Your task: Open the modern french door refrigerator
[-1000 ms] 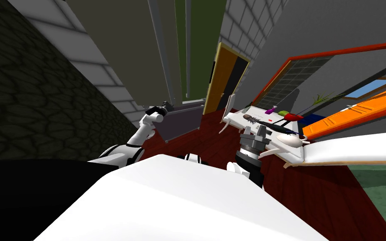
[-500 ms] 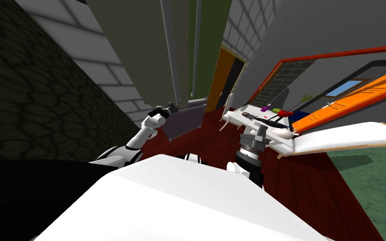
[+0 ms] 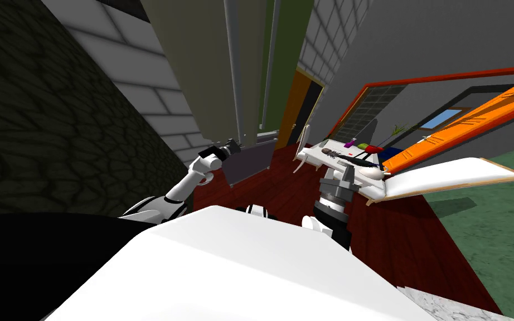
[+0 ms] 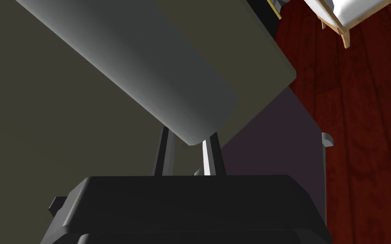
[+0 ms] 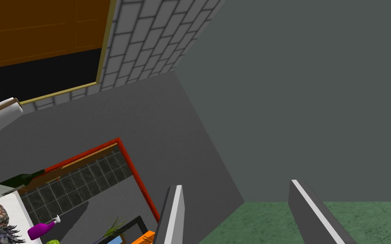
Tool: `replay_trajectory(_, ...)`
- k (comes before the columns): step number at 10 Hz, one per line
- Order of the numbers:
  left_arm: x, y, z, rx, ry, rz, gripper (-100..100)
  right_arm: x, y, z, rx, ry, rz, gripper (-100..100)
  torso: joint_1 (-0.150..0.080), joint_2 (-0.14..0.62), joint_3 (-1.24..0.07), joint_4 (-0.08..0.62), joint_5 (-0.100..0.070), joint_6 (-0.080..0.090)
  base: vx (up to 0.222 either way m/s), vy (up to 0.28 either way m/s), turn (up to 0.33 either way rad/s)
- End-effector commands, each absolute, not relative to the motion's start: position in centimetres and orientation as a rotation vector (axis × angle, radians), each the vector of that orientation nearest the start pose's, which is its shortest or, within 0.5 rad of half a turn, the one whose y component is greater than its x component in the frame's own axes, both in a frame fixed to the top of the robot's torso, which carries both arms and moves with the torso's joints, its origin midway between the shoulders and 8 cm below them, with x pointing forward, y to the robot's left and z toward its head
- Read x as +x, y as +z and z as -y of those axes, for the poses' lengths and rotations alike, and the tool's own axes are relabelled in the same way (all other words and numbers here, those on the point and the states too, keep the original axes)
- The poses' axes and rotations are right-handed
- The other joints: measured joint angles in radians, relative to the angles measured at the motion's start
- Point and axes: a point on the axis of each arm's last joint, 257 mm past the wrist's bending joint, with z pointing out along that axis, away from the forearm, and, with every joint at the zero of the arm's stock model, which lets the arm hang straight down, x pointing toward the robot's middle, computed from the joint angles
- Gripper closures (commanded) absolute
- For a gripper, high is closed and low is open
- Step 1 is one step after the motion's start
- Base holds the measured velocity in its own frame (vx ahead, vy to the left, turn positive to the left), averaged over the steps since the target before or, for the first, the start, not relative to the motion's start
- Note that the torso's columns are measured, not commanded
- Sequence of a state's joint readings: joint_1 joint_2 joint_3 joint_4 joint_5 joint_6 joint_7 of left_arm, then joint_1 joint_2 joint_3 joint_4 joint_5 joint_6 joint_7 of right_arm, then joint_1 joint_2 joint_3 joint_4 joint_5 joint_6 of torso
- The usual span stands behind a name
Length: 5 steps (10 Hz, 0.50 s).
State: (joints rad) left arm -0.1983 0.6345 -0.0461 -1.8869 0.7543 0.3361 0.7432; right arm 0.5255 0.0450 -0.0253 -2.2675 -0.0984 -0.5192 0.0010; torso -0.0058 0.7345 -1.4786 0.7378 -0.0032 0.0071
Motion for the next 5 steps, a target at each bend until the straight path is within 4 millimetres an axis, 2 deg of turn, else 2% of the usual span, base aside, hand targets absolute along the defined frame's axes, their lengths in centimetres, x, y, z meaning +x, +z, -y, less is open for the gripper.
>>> replay_trajectory(1,55.2,-3.2,-20.8,-1.627,-2.08,-1.093,100,33.6,1.4,30.8,0.759,1.319,-0.517,0,0.002,0.004,0.003,0.0,0.002,-0.002,-0.06,0.202,-0.11)
replay_trajectory(5,51.9,-3.0,-15.6,-1.593,-2.161,-1.221,100,33.6,1.4,30.8,0.759,1.319,-0.517,0,0.004,0.01,0.007,0.003,0.003,-0.007,-0.087,0.253,-0.09)
